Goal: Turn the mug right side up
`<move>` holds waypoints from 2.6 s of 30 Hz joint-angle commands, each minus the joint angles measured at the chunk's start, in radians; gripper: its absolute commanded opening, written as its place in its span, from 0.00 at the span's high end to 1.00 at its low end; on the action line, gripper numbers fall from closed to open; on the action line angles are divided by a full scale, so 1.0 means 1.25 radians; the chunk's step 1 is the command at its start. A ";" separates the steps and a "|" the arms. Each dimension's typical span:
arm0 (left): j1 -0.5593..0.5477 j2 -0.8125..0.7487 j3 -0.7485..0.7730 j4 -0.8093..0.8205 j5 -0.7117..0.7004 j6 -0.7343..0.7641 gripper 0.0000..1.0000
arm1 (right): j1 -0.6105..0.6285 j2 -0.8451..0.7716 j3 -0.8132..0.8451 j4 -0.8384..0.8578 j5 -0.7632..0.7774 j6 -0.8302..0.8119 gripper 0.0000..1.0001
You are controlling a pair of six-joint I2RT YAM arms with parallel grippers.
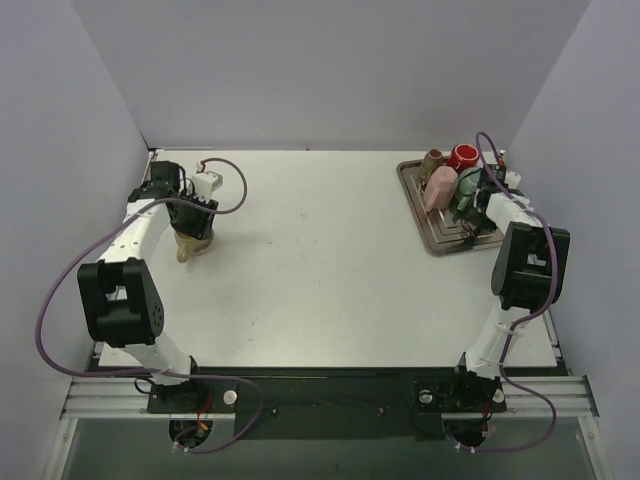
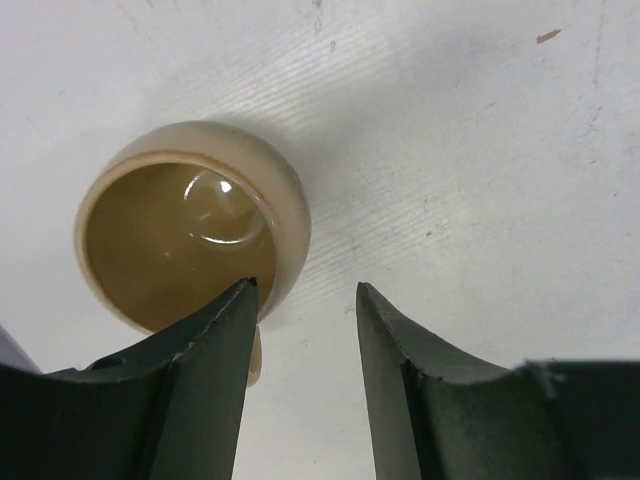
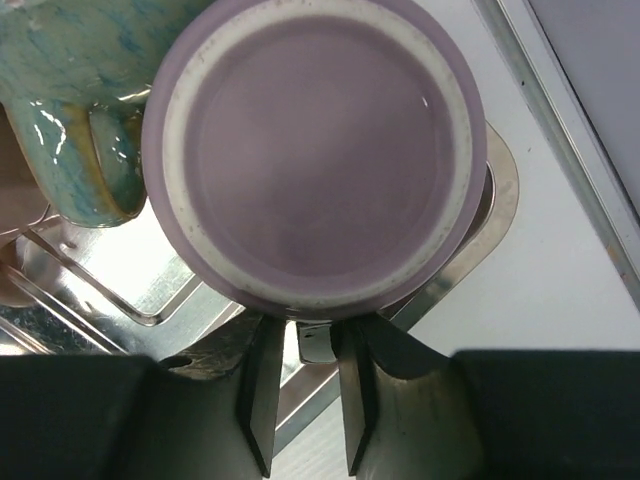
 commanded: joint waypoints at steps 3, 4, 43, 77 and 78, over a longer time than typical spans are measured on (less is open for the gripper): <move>0.003 -0.087 0.055 -0.021 0.030 0.008 0.45 | -0.008 0.016 0.041 -0.020 0.007 0.004 1.00; 0.004 -0.092 0.057 -0.031 0.033 0.009 0.45 | -0.010 0.011 0.038 -0.021 0.010 0.007 1.00; -0.194 -0.421 -0.067 0.473 0.664 -0.741 0.24 | 0.597 -0.764 -0.277 0.490 -0.328 0.306 1.00; -0.277 -0.238 0.047 -0.014 -0.087 -0.190 1.00 | 0.539 -0.500 -0.108 -0.058 0.260 -0.012 0.21; -0.279 -0.198 0.054 -0.030 -0.100 -0.159 1.00 | 0.480 -0.485 -0.105 -0.058 0.281 -0.014 0.21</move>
